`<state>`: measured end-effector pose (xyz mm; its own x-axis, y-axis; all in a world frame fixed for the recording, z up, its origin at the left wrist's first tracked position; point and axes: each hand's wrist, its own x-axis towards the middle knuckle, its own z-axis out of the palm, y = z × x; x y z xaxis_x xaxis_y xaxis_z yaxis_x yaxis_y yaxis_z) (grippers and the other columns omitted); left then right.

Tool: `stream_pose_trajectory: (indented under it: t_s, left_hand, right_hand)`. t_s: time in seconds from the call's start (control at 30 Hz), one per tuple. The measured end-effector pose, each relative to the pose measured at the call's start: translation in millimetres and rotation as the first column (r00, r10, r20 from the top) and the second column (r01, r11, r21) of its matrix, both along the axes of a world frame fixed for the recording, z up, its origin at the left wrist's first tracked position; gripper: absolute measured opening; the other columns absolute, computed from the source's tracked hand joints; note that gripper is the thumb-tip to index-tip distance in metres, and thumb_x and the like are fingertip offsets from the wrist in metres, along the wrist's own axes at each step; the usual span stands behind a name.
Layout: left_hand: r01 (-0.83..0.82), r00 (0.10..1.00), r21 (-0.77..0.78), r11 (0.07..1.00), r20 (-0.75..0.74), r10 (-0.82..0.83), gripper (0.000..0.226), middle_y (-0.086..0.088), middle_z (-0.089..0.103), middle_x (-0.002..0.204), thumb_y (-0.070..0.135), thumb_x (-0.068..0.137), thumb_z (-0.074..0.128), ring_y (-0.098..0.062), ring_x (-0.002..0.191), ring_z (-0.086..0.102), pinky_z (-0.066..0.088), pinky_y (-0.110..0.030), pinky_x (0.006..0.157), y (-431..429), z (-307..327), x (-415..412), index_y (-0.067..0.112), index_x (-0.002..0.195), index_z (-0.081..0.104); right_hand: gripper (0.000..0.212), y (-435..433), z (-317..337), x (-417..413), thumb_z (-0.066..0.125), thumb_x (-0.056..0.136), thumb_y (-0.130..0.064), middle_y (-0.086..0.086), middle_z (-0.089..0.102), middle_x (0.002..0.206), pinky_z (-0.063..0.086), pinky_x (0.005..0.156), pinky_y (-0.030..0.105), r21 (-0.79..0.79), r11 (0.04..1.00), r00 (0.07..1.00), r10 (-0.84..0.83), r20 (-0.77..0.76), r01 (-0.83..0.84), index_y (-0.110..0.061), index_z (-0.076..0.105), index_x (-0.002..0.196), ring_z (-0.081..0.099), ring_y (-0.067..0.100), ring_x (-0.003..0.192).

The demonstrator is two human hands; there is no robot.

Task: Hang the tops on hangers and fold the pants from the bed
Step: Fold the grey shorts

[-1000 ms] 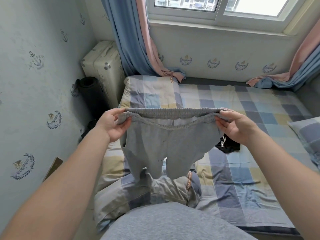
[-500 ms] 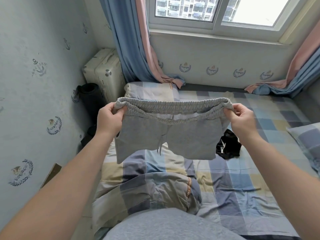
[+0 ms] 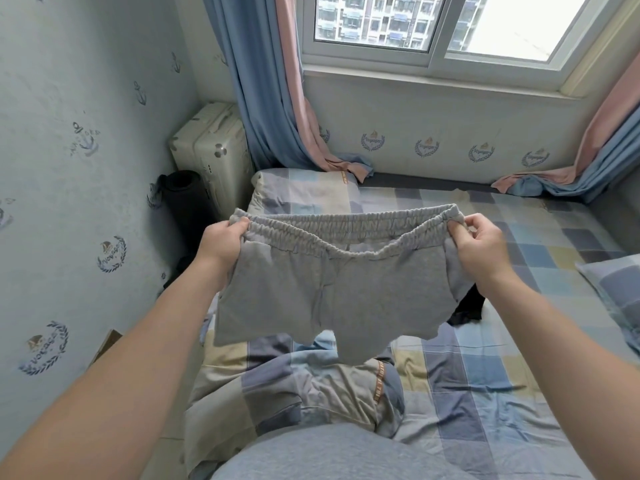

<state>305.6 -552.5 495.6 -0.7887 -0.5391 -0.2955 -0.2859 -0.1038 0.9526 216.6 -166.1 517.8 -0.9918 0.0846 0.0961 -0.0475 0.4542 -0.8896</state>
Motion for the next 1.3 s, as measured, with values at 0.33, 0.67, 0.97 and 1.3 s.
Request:
stream_pose_trajectory:
  t_s: [0.33, 0.67, 0.97, 1.3]
  left_hand:
    - [0.084, 0.994, 0.588, 0.804, 0.007, -0.109, 0.037, -0.015, 0.076, 0.093, 0.022, 0.108, 0.038, -0.022, 0.078, 0.075, 0.062, -0.031, 0.062, 70, 28, 11, 0.002, 0.104, 0.069]
    - [0.487, 0.865, 0.251, 0.837, -0.272, -0.421, 0.029, -0.025, 0.067, 0.117, 0.011, 0.093, 0.057, -0.029, 0.099, 0.067, 0.058, -0.043, 0.087, 115, 62, 19, 0.003, 0.121, 0.056]
    - [0.471, 0.845, 0.073, 0.879, -0.323, -0.426, 0.040, -0.018, 0.068, 0.113, -0.012, 0.084, 0.067, -0.028, 0.104, 0.066, 0.056, -0.041, 0.092, 111, 46, 17, 0.004, 0.120, 0.059]
    - [0.581, 0.812, 0.476, 0.660, -0.391, -0.432, 0.039, -0.015, 0.070, 0.116, 0.004, 0.084, 0.063, -0.030, 0.107, 0.068, 0.058, -0.037, 0.086, 75, 36, 14, 0.004, 0.122, 0.062]
  right_hand:
    - [0.013, -50, 29, 31, 0.056, 0.098, -0.009, 0.001, 0.066, 0.065, 0.051, 0.044, 0.025, -0.455, 0.879, 0.918, 0.287, 0.272, -0.140, -0.008, 0.063, 0.087, 0.064, 0.013, 0.054]
    - [0.013, -97, 58, 67, 0.067, 0.093, -0.006, -0.010, 0.074, 0.076, 0.052, 0.067, 0.017, -0.219, 0.825, 0.843, 0.538, 0.018, -0.521, -0.017, 0.072, 0.089, 0.066, 0.002, 0.072]
    - [0.033, -91, 54, 66, 0.062, 0.092, -0.012, 0.001, 0.056, 0.100, 0.049, 0.081, 0.021, 0.188, 0.800, 0.761, 0.600, -0.247, -0.569, -0.025, 0.070, 0.120, 0.056, 0.010, 0.093]
    - [0.115, -61, -16, 49, 0.085, 0.058, -0.065, -0.003, 0.055, 0.146, 0.032, 0.112, 0.044, -0.566, 0.698, 0.666, 0.676, 0.316, -0.440, -0.022, 0.034, 0.152, 0.050, 0.018, 0.135]
